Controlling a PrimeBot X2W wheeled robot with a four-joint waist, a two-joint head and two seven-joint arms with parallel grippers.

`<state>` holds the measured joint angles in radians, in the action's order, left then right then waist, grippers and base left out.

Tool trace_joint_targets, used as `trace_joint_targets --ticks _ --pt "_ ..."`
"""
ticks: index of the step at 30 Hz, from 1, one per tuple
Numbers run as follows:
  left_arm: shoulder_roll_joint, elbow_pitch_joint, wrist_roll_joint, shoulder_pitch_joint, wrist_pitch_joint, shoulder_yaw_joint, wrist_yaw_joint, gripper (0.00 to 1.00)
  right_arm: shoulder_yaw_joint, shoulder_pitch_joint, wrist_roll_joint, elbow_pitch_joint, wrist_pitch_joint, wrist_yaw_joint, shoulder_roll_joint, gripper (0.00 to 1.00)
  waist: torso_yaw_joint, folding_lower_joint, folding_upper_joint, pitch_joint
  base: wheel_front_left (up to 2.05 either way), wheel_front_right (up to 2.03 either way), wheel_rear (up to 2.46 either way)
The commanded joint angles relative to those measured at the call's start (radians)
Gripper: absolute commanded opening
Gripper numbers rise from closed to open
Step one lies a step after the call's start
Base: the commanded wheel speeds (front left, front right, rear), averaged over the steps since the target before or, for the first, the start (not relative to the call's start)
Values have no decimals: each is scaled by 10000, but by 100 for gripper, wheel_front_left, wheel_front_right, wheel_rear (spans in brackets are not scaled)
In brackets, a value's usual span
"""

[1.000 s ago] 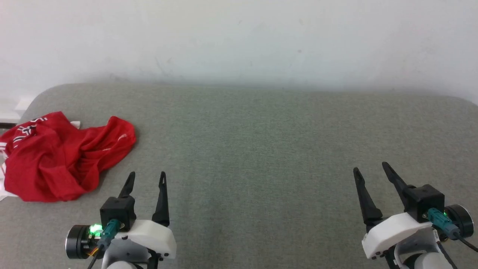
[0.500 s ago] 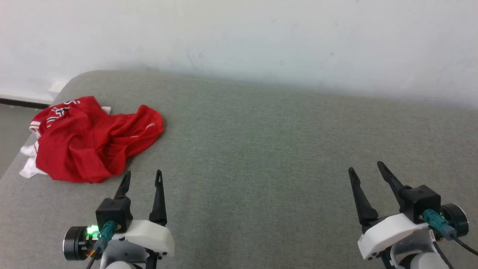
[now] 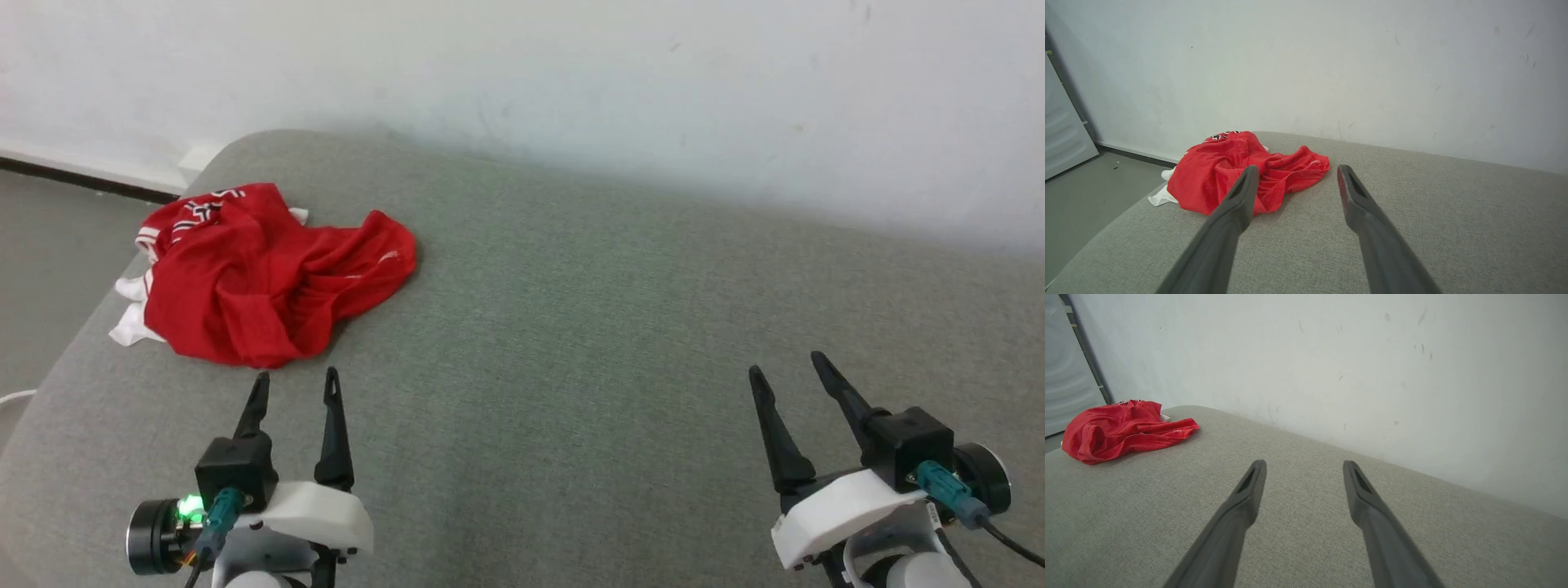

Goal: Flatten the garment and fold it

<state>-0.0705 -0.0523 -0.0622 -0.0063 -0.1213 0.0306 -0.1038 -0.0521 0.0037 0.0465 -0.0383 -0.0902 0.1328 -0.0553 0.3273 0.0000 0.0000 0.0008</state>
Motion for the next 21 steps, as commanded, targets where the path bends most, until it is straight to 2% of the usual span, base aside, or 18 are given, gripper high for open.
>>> trace_joint_targets --ticks 1,21 --pt "-70 -45 -79 38 -110 -33 -110 100 -73 -168 98 -34 -106 -11 25 100 162 0 0 -3 0 0 0" --pt "-60 -158 -218 173 -528 -72 -502 100 -390 -166 344 -151 -428 -14 33 100 1271 0 0 -96 0 0 0"
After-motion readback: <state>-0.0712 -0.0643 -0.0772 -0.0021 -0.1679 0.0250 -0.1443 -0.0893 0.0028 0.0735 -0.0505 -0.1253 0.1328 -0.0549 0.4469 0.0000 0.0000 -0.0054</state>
